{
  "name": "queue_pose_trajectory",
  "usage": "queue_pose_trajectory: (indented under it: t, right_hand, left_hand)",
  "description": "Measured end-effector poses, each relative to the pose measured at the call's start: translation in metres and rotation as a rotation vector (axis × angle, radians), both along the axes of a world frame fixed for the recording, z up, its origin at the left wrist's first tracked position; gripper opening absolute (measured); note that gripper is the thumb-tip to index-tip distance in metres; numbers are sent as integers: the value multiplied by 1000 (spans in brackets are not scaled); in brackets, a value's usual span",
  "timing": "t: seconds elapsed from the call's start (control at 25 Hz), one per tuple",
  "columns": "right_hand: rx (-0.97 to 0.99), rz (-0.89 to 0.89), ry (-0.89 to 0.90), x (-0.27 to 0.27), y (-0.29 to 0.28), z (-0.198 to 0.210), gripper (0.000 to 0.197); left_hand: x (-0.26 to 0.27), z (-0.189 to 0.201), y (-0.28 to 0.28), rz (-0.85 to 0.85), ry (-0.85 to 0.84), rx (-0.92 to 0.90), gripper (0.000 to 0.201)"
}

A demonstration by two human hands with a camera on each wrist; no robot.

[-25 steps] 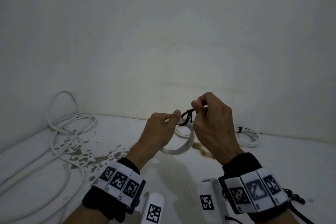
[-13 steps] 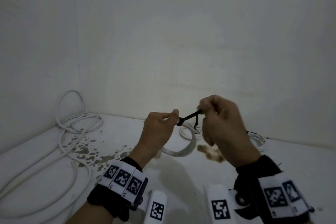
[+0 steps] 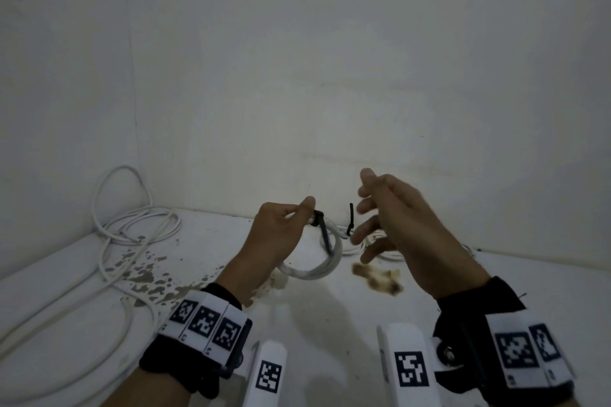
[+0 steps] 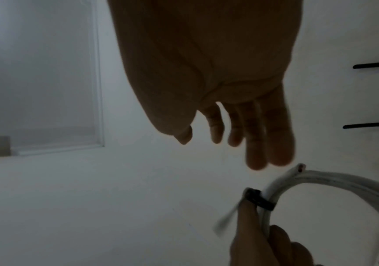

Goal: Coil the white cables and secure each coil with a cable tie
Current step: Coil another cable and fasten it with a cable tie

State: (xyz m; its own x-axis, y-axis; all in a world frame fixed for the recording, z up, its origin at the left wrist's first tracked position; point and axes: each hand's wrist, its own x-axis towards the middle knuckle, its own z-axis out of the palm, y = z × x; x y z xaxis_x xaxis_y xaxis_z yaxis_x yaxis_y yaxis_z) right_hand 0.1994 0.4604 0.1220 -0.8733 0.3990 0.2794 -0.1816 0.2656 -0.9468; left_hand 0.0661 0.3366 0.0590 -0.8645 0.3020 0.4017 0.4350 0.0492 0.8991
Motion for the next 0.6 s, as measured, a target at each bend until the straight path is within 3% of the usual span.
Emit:
queue_pose_trajectory:
  t: [0.08, 0.16, 0.32, 0.6]
  right_hand:
    - [77, 17, -223, -3, -3, -7, 57]
    - [116, 67, -316, -7, -6, -16, 60]
    - [83, 116, -241, -12, -11, -25, 47]
    - [-91, 14, -133, -20, -23, -32, 31]
  left_hand:
    - [1, 3, -1, -26, 70, -36, 52]
    - [1, 0, 2, -62, 148, -50, 58]
    - [2, -5, 8, -16, 224, -54, 49]
    - [4, -12, 13, 63, 359, 90, 44]
